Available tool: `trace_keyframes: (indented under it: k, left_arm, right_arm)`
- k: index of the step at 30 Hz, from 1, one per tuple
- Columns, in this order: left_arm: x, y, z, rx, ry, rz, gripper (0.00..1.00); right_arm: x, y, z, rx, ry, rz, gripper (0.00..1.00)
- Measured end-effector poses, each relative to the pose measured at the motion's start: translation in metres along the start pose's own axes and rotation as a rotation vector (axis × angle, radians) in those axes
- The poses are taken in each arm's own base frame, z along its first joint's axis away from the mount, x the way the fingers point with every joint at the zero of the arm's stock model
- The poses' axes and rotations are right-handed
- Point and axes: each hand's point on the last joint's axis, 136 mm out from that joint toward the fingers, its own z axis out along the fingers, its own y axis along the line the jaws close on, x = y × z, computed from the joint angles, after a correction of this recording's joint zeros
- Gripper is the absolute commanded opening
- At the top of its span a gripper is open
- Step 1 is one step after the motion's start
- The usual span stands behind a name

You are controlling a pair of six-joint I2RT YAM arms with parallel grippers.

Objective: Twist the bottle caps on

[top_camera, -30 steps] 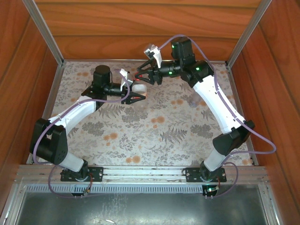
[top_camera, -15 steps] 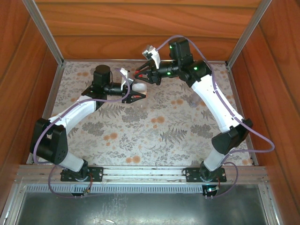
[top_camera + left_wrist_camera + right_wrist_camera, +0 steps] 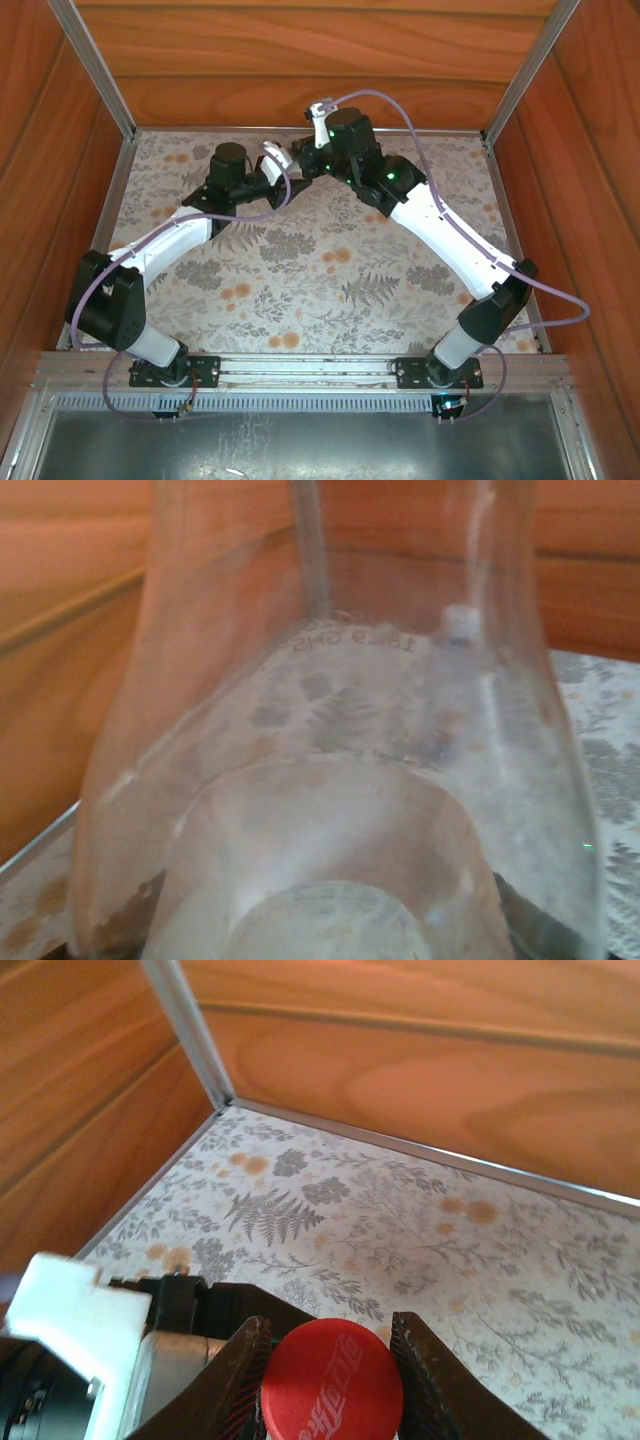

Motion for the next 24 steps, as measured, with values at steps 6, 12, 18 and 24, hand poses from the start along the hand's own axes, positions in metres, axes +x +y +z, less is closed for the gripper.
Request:
trace_keyframes:
  k: [6, 12, 18, 24]
  left_arm:
    - [0.012, 0.004, -0.001, -0.039, 0.029, 0.000, 0.53]
    - [0.007, -0.010, -0.004, 0.056, -0.004, -0.010, 0.54]
    - [-0.005, -0.042, -0.018, 0.303, -0.081, -0.046, 0.55]
    - [-0.015, -0.072, -0.036, 0.519, -0.137, -0.063, 0.55]
  right_arm:
    - [0.007, -0.002, 0.009, 0.008, 0.031, 0.024, 0.23]
    - [-0.001, -0.008, 0.003, -0.119, 0.042, -0.004, 0.64]
    - [-0.024, 0.013, -0.036, -0.353, -0.030, -0.128, 0.71]
    - [-0.031, 0.049, -0.087, -0.585, -0.081, -0.282, 0.66]
